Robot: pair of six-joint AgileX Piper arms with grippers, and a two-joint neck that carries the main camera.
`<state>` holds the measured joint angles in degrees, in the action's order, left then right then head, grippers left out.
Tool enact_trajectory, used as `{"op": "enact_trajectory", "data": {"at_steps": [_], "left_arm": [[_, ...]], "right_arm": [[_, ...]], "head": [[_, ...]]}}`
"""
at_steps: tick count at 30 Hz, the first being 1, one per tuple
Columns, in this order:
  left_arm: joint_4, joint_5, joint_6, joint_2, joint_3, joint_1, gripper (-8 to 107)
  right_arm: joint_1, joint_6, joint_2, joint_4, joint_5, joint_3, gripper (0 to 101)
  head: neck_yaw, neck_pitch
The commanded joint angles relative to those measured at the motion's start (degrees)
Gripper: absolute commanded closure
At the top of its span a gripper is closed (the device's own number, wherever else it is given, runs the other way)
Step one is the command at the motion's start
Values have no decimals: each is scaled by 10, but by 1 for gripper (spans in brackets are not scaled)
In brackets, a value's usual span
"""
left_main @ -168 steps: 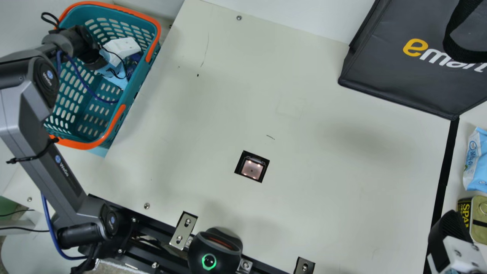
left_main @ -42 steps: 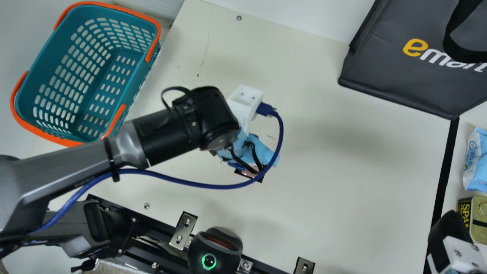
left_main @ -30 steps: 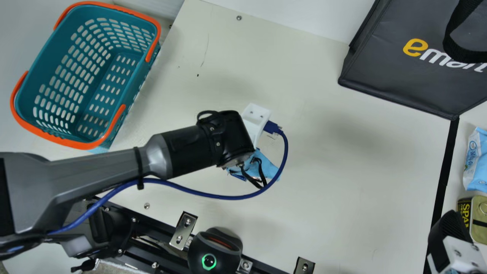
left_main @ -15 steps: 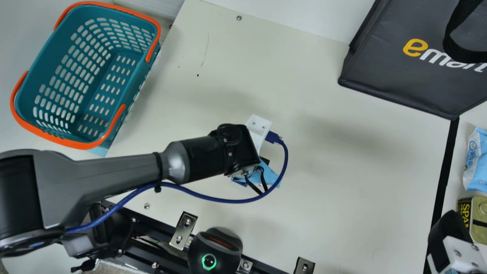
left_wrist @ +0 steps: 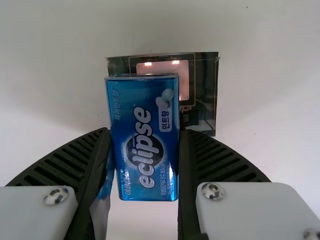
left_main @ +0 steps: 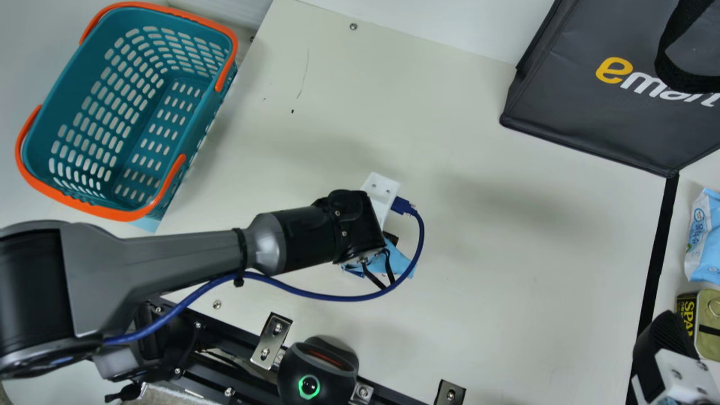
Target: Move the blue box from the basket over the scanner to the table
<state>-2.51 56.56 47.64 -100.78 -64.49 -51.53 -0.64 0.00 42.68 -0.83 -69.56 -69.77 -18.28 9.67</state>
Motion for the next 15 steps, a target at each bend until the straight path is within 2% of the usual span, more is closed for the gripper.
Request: {"op": "enact_trajectory", "data": {"at_steps": [1, 15], "left_arm": [[3, 3, 0, 0, 1, -1, 107], [35, 20, -19, 2, 5, 3, 107]], "right_arm": [[0, 0, 0, 0, 0, 0, 6], [0, 0, 0, 0, 0, 0, 6]], "head": [[-1, -17], [-1, -17]]}}
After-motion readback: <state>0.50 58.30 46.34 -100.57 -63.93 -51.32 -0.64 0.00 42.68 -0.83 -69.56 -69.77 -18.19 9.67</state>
